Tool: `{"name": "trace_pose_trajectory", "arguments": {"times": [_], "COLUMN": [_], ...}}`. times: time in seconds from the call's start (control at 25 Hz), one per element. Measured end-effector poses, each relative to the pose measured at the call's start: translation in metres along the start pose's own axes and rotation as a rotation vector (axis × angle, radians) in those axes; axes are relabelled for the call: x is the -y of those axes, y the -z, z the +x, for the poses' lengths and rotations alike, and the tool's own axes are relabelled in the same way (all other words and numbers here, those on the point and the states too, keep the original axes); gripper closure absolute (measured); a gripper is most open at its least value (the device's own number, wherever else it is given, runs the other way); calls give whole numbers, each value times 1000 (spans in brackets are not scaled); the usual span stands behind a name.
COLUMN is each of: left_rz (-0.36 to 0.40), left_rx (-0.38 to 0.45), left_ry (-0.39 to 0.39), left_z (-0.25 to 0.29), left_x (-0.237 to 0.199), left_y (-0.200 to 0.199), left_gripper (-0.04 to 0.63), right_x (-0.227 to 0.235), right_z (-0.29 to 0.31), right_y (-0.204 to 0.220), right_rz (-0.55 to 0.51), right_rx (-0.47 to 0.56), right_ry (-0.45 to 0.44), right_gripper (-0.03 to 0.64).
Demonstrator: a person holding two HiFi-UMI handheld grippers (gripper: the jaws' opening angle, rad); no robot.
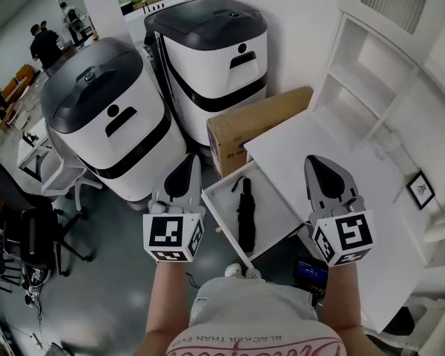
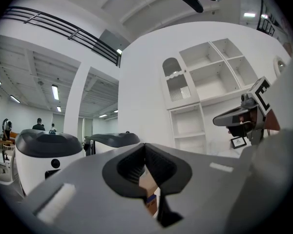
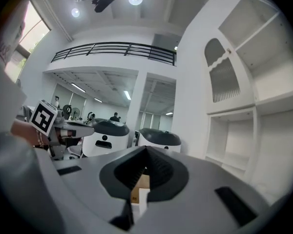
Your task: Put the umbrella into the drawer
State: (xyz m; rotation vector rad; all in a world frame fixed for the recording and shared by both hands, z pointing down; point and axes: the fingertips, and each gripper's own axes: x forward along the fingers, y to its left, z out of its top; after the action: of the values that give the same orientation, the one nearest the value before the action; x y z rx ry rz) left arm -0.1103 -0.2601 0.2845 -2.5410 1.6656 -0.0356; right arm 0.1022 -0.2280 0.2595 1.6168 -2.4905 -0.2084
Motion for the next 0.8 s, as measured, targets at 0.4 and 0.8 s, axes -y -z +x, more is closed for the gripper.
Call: {"name": "trace_pose_trajectory", "arguments": {"times": [0.4,0.8], "left_rz": [48,75], "left_rx": [73,100], "left_ry": [2,-8], "left_z": [-6,-15], "left_x": [-4,-8], "left_y": [-28,-37], "left_gripper": [584,584], "right_x": [10,16], "right_z": [-17,-26], "right_y": [-28,-24], "right_rz": [-31,-33], "right_rx": [64,64], "right_ry": [69,97], "right_gripper": [609,609]}}
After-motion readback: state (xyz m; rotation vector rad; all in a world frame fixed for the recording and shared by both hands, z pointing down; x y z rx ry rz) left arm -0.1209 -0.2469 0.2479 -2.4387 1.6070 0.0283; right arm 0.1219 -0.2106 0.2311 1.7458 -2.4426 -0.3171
